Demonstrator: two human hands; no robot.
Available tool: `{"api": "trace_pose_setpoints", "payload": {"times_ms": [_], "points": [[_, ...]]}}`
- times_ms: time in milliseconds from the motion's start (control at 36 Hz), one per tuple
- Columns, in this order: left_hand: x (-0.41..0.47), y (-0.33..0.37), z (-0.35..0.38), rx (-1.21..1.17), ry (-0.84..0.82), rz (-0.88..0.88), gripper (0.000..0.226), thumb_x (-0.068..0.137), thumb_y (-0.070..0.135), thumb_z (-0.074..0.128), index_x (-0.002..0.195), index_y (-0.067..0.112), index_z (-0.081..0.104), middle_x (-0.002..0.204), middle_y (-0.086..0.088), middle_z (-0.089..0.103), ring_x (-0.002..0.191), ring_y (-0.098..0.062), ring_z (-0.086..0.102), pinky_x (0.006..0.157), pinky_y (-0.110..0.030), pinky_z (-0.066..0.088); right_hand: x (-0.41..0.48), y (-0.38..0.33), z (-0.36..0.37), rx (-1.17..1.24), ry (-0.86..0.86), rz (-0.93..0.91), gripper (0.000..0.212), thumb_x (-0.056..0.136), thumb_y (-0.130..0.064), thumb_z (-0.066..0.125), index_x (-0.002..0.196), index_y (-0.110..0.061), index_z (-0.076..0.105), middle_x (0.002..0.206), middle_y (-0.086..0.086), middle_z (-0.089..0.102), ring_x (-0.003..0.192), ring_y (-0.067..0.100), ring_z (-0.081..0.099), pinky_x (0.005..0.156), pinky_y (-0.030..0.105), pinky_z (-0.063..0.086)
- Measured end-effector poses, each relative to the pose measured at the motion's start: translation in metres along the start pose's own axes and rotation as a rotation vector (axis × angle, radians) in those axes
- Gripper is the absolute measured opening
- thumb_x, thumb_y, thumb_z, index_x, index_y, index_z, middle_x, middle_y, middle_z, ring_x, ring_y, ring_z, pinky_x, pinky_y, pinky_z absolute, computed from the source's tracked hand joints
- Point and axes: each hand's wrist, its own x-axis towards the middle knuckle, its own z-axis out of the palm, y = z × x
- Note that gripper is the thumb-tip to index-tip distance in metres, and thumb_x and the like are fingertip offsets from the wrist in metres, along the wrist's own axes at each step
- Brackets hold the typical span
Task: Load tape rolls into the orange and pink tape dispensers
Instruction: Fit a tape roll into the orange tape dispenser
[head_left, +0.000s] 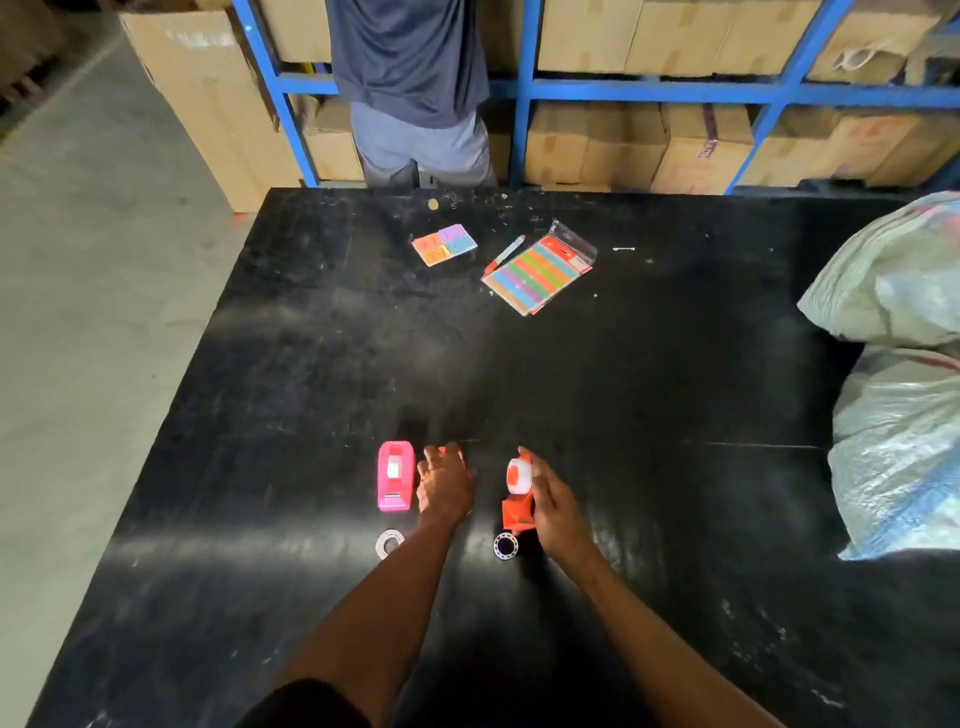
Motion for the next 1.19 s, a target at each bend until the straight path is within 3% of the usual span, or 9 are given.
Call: {"api": "trace_pose_setpoints", "payload": {"times_ms": [56,111,250,361,500,639,861,944,1194], "points": [[0.003,0.000,0.005,0.037,-0.021,-0.023,0.047,0.095,0.031,0.055,0.138,0.017,0.041,0.144,-0.021,0.032,0.129,-0.042,0.042,0.098,-0.049,0.047,0.004,0.005,-0.001,-0.007,-0.017,0.010,0.042,0.101,-0.047,0.040,0.138,-0.031,0.054,0.123,-0.009,0.063,0.097,0.001,0.061,0.092,0.028,0.046],[0.007,0.000,0.009,0.049,-0.007,-0.031,0.043,0.098,0.027,0.051,0.139,0.021,0.040,0.144,-0.022,0.028,0.129,-0.045,0.041,0.096,-0.050,0.047,0.006,0.003,-0.004,-0.022,0.009,0.018,0.037,0.106,-0.034,0.038,0.139,-0.026,0.053,0.118,-0.011,0.064,0.090,-0.005,0.063,0.084,0.021,0.051],[0.009,-0.004,0.011,0.051,0.035,-0.037,0.042,0.099,0.019,0.048,0.139,0.024,0.037,0.140,-0.025,0.030,0.122,-0.049,0.046,0.089,-0.052,0.050,0.012,0.002,-0.007,-0.003,0.030,-0.007,0.046,0.101,-0.036,0.037,0.142,-0.020,0.051,0.133,-0.003,0.062,0.116,0.007,0.062,0.101,0.033,0.051],[0.006,0.001,0.005,-0.019,0.043,-0.088,0.047,0.098,0.017,0.050,0.141,0.022,0.032,0.132,-0.024,0.038,0.115,-0.047,0.051,0.088,-0.051,0.050,0.014,0.004,-0.007,0.001,0.045,0.004,0.036,0.107,-0.027,0.036,0.139,-0.026,0.053,0.119,-0.003,0.067,0.095,0.008,0.069,0.081,0.031,0.059],[0.014,-0.002,0.003,-0.380,-0.042,-0.121,0.064,0.077,0.008,0.072,0.134,0.019,0.043,0.120,-0.023,0.056,0.101,-0.041,0.062,0.085,-0.044,0.053,0.012,0.006,-0.006,0.006,0.040,-0.014,0.037,0.106,-0.032,0.036,0.140,-0.031,0.052,0.126,-0.009,0.064,0.106,-0.004,0.064,0.090,0.018,0.051],[-0.008,0.014,-0.028,-0.912,-0.400,-0.216,0.062,0.081,-0.005,0.072,0.127,0.029,0.051,0.111,-0.013,0.070,0.082,-0.015,0.067,0.054,-0.029,0.058,0.010,0.009,-0.010,-0.004,0.045,-0.015,0.035,0.106,-0.035,0.034,0.136,-0.040,0.053,0.128,-0.017,0.062,0.108,-0.005,0.062,0.100,0.031,0.050],[-0.049,0.020,-0.051,-1.105,-0.641,-0.052,0.052,0.087,0.009,0.072,0.132,0.030,0.057,0.117,-0.009,0.073,0.110,-0.023,0.070,0.095,-0.042,0.055,0.002,0.003,-0.009,0.026,0.037,-0.029,0.040,0.106,-0.038,0.035,0.142,-0.029,0.048,0.134,-0.001,0.062,0.120,0.011,0.061,0.106,0.042,0.047],[-0.059,0.021,-0.057,-1.125,-0.635,-0.021,0.054,0.085,0.013,0.074,0.134,0.030,0.056,0.120,-0.009,0.072,0.114,-0.024,0.068,0.097,-0.042,0.053,-0.002,0.001,-0.007,0.038,0.045,-0.044,0.047,0.101,-0.047,0.035,0.141,-0.029,0.049,0.127,-0.001,0.066,0.112,0.016,0.067,0.098,0.052,0.052],[-0.086,0.021,-0.076,-1.095,-0.607,0.038,0.050,0.085,0.016,0.075,0.131,0.030,0.058,0.120,-0.004,0.073,0.112,-0.021,0.069,0.102,-0.046,0.050,-0.016,-0.009,-0.006,-0.031,0.009,-0.116,0.040,0.103,-0.042,0.036,0.141,-0.035,0.048,0.131,-0.002,0.065,0.116,0.011,0.064,0.105,0.046,0.049]]}}
